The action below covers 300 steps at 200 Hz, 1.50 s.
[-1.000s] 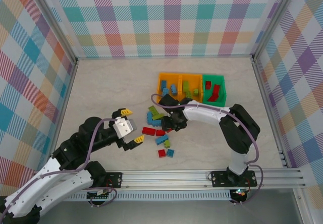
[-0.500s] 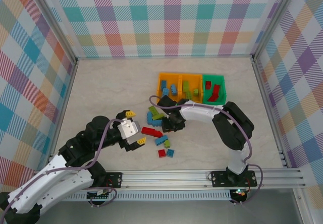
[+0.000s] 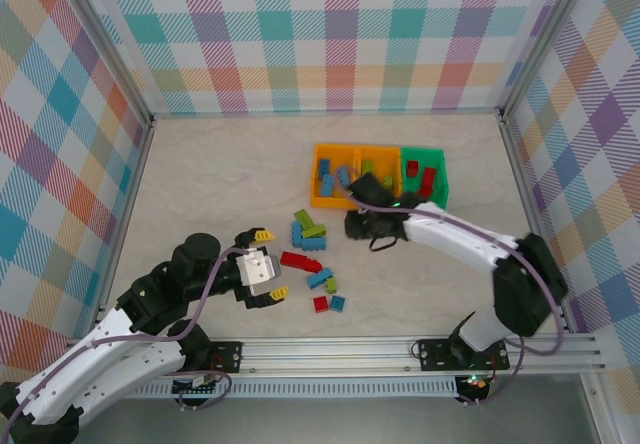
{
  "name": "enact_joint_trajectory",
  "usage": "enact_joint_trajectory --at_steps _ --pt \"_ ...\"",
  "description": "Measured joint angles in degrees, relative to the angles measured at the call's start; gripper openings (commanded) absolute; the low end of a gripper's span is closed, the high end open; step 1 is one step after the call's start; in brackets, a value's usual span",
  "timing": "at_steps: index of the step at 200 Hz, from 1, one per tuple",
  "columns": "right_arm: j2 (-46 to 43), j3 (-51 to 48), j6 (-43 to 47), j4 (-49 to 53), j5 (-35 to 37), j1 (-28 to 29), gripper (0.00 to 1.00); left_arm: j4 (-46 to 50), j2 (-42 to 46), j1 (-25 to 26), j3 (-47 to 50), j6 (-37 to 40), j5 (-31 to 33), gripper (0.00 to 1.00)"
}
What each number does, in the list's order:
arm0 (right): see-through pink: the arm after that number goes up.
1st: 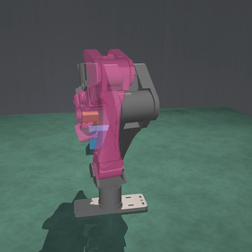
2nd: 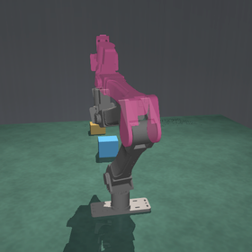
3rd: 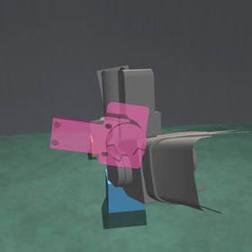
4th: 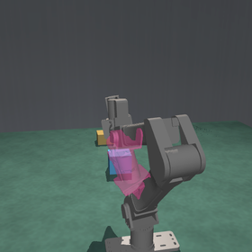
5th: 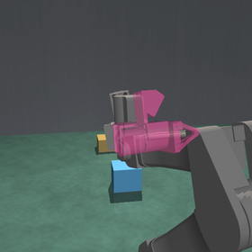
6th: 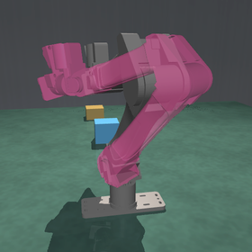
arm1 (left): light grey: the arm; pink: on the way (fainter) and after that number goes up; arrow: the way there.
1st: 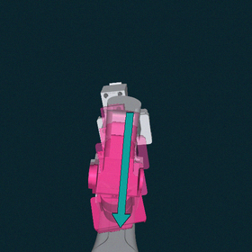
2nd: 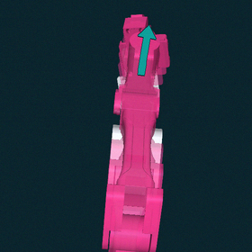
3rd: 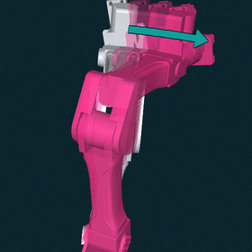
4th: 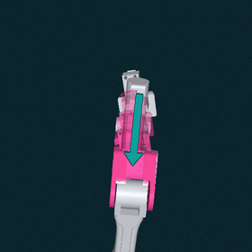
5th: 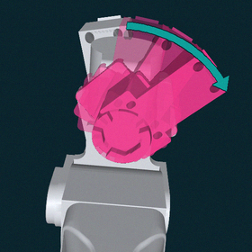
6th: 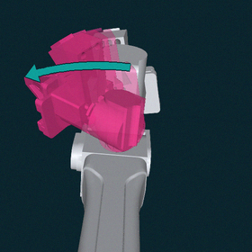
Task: Sort the legos into containers by color
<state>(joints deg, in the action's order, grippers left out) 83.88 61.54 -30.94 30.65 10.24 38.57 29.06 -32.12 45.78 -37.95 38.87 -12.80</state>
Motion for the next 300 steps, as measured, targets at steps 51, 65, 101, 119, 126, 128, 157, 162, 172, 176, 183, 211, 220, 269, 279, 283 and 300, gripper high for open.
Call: enact_joint_trajectory --at_steps 51,65,101,119,126,128,157,162,172,176,183,211,220,269,279,283,300 --pt "1.36 1.77 1.53 -7.67 2.8 -23.06 0.24 0.02 0.17 0.0 0.48 0.55 2.38 1.0" --pt "6.43 3.5 1.46 -8.63 2.49 -26.05 0.24 -0.04 0.31 0.0 0.94 0.68 3.28 1.0" --pt "17.57 8.31 0.79 -9.03 -1.25 -30.93 0.44 -0.28 0.33 0.0 1.18 0.87 4.52 1.0" --pt "19.87 10.73 0.5 -8.61 -2.58 -31.65 0.47 -0.28 0.31 0.0 1.2 0.87 4.81 1.0" --pt "19.91 11.21 0.52 -8.5 -3.06 -31.65 0.48 -0.35 0.33 0.0 1.29 0.87 4.96 1.0" --pt "19.85 11.37 0.52 -8.5 -3.04 -31.63 0.48 -0.37 0.33 0.0 1.33 0.87 4.96 1.0" --pt "17.42 11.93 0.55 -8.09 -4.66 -31.63 0.48 -0.66 -0.09 0.0 1.84 0.9 5.99 1.0" --pt "16.68 11.82 0.55 -8.0 -5.01 -31.63 0.47 -0.68 -0.35 0.0 1.84 0.9 6.05 1.0" --pt "14.43 11.3 0.55 -7.8 -6.19 -31.63 0.48 -0.7 -0.79 0.0 1.84 0.9 6.12 1.0" --pt "13.4 11.02 0.57 -7.63 -6.88 -31.63 0.49 -0.7 -0.98 0.0 1.86 0.9 6.16 1.0" --pt "11.32 10.4 0.59 -7.41 -8.35 -31.63 0.5 -0.72 -1.33 0.0 1.88 0.87 6.27 1.0" --pt "0.46 4.39 1.42 -7.56 -18.69 -30.99 0.57 -1.57 -3.08 0.0 1.97 -0.24 6.88 1.0" --pt "-3.72 1.55 1.66 -7.28 -21.84 -29.59 0.58 -2.29 -3.89 0.0 1.97 -1.51 7.65 1.0" --pt "-17.16 -7.28 4.92 2.03 -31.45 -15.82 0.63 1.66 -17.44 0.2 -9.9 -19.96 15.28 0.99" --pt "-18.21 -7.56 5.2 4.46 -32.7 -14.84 0.65 3.26 -21.77 0.79 -15.21 -26.21 16.96 0.96" --pt "-18.58 -7.63 5.4 5.4 -33.03 -14.64 0.67 3.76 -22.99 1.2 -16.83 -28.48 17.7 0.94" --pt "-20.22 -8.46 5.46 8.22 -32.17 -14.49 0.7 5.66 -27.61 3.96 -21.38 -40.17 20.52 0.88"
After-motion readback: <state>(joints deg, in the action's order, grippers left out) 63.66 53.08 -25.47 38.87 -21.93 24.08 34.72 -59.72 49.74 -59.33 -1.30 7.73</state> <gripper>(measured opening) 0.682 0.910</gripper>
